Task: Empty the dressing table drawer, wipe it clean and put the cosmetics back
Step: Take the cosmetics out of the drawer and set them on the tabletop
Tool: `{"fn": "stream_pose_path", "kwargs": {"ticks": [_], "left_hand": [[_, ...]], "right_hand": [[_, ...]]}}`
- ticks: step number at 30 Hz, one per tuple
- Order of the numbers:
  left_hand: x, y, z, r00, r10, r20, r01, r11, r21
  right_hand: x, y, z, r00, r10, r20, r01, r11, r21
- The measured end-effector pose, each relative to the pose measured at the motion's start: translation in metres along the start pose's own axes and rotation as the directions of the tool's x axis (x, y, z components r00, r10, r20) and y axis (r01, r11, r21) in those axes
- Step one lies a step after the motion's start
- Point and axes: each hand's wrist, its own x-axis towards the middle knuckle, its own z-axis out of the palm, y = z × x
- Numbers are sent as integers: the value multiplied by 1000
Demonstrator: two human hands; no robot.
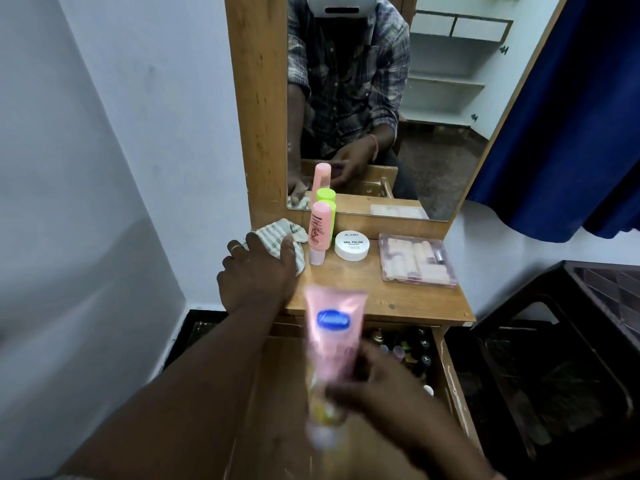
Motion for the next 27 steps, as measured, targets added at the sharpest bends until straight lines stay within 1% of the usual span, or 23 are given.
{"fn": "stream_pose_path", "kwargs": {"ticks": [1, 2, 4, 5, 7, 8, 9, 12, 13, 16, 27], "left_hand": [[-1, 0, 0, 1000, 4, 0, -4, 1000, 3], [-1, -1, 0, 1000, 8, 1, -8, 1000, 7], [-1, -1, 0, 1000, 9, 9, -9, 1000, 7], [-1, -1, -1, 1000, 7, 14, -7, 1000, 6], [-1, -1, -2, 1000, 10, 12, -10, 1000, 3], [-1, -1, -2, 1000, 12, 7, -12, 1000, 0], [-1, -1, -2, 1000, 12, 4, -12, 1000, 1], [-1, 0, -3, 1000, 11, 3, -11, 1000, 4], [-1, 0, -3, 1000, 8, 8, -8, 1000, 3], [0, 0, -3, 1000, 5, 15, -5, 1000, 9], [0, 0, -1, 1000, 8, 16, -8, 1000, 2]], "right_hand": [[-2, -12, -11, 994, -79, -80, 83, 996, 35], [-1, -25, -21, 972, -148, -184, 159, 986, 47], [9, -52, -41, 891, -270, -366, 278, 960, -31], [19, -63, -48, 851, -315, -421, 316, 946, -70], [44, -75, -55, 800, -372, -470, 359, 925, -122], [58, -78, -57, 790, -389, -474, 362, 920, -151], [71, -80, -56, 795, -396, -460, 354, 918, -178], [99, -78, -48, 836, -387, -390, 326, 920, -216], [105, -74, -45, 839, -386, -383, 320, 920, -226], [114, -70, -38, 822, -397, -408, 310, 913, -264], [99, -64, -42, 822, -387, -417, 324, 921, -216]]}}
